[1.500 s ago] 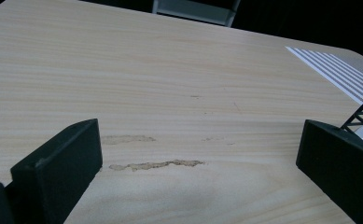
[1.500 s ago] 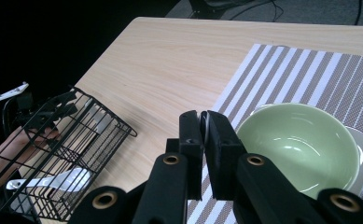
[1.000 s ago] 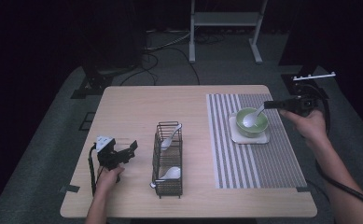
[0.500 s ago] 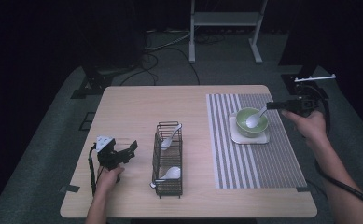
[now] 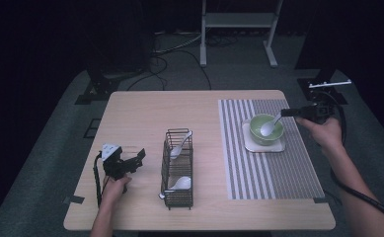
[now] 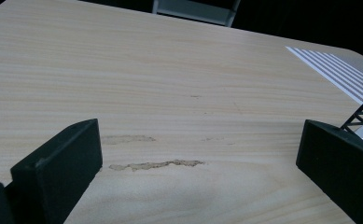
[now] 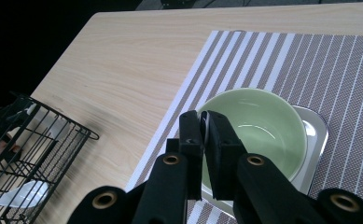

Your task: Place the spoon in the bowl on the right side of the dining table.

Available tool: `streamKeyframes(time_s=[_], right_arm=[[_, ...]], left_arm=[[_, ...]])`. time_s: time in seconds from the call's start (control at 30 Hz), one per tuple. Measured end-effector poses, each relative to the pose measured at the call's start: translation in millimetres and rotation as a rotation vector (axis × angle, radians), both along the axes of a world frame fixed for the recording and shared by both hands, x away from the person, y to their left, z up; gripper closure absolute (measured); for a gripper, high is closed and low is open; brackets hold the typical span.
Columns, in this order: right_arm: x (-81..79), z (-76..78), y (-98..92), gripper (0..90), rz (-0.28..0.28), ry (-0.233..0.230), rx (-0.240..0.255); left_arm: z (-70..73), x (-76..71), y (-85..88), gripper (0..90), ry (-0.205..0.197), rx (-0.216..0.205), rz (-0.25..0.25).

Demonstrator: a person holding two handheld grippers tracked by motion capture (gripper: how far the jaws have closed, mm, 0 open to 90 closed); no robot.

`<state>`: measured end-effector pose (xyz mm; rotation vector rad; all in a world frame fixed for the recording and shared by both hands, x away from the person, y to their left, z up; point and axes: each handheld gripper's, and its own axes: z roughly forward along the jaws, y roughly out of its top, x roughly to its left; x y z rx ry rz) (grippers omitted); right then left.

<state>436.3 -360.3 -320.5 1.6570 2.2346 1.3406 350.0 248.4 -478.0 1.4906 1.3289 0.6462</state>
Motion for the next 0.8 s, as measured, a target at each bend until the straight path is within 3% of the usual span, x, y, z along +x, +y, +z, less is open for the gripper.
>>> streamKeyframes(time_s=[0.8], right_arm=[[7.9,-16.7,-0.8,85.0,-0.029,0.024,-0.016]], left_arm=[[0.1,-0.1,0.2,0.0,0.001,0.004,-0.002]])
